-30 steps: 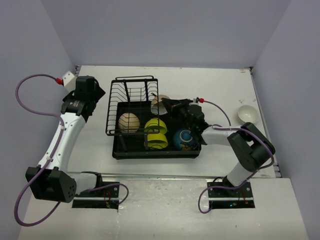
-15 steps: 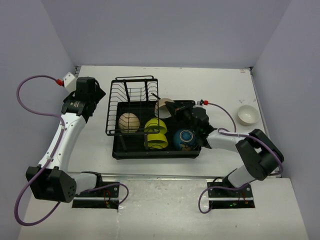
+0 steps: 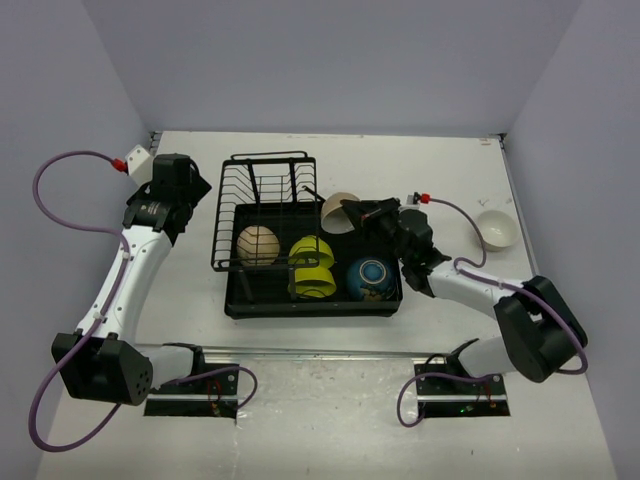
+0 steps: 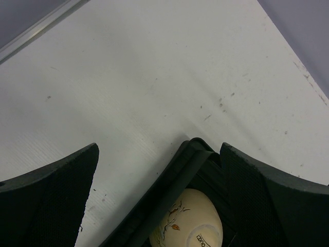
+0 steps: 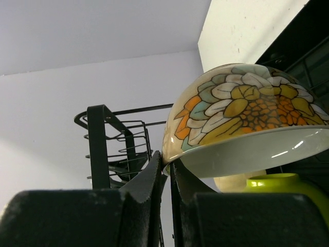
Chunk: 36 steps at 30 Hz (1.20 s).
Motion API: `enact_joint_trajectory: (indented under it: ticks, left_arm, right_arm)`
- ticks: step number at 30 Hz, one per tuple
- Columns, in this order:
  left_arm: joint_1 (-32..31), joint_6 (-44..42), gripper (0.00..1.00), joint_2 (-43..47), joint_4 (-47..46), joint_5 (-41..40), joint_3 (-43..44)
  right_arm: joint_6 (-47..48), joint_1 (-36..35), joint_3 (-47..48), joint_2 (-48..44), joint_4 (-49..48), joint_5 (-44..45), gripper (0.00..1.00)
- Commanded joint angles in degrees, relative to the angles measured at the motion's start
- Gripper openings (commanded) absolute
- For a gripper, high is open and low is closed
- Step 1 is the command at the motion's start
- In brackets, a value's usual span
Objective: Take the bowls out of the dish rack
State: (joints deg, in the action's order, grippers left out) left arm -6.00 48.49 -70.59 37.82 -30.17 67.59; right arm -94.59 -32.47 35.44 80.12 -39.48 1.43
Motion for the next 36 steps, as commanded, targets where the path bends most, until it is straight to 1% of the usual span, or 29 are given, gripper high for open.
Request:
enact_joint_trajectory:
  ticks: [1, 4, 9, 14, 19, 22, 27, 29, 32, 36]
  left_arm:
    - [0.5, 0.9, 1.0, 1.5, -0.9, -0.7, -0.8]
    - [0.5, 0.7, 1.0, 1.5, -1.3, -0.5, -1.1]
    - [0.5, 0.8, 1.0, 1.5, -1.7, -0.6, -1.2]
    - [0.5, 0.6, 1.0, 1.1, -1.9, -0.7, -0.1]
    - [0.4, 0.3, 1.0, 0.9, -1.6, -0.5, 0.7]
    - [0.5, 0.1, 1.0, 1.1, -1.4, -0.1, 0.6]
    - [0.5, -0.6, 1.0, 1.1, -1.6, -0.1, 0.3]
    - [0.5, -0.8, 1.0, 1.0, -1.8, -0.1, 0.0]
    - [0.5, -0.7, 1.0, 0.6, -2.2, 0.2, 0.0]
    - [0.4, -0.5, 1.0, -0.2, -2.5, 0.5, 0.5]
  right_arm:
    - [3.9, 2.0, 3.1, -4.1, -1.2, -3.0, 0.0]
    - [6.2, 3.6, 4.4, -5.8, 2.6, -4.8, 0.0]
    - [8.3, 5.5, 6.8, -7.8, 5.7, -7.0, 0.0]
    - [10.0, 6.5, 10.7, -8.9, 9.4, -8.5, 0.0]
    - [13.0, 9.3, 14.5, -9.5, 13.8, -10.2, 0.0]
    - [16.5, 12.3, 16.3, -9.6, 18.2, -12.3, 0.0]
    - [22.4, 19.4, 19.0, -10.9, 24.2, -15.2, 0.0]
    - [23.4, 21.6, 19.8, -11.2, 26.8, -17.0, 0.0]
    - [25.5, 26.6, 21.3, -11.3, 30.9, -18.6, 0.0]
    - [28.7, 30.4, 23.4, -11.2, 37.4, -19.3, 0.0]
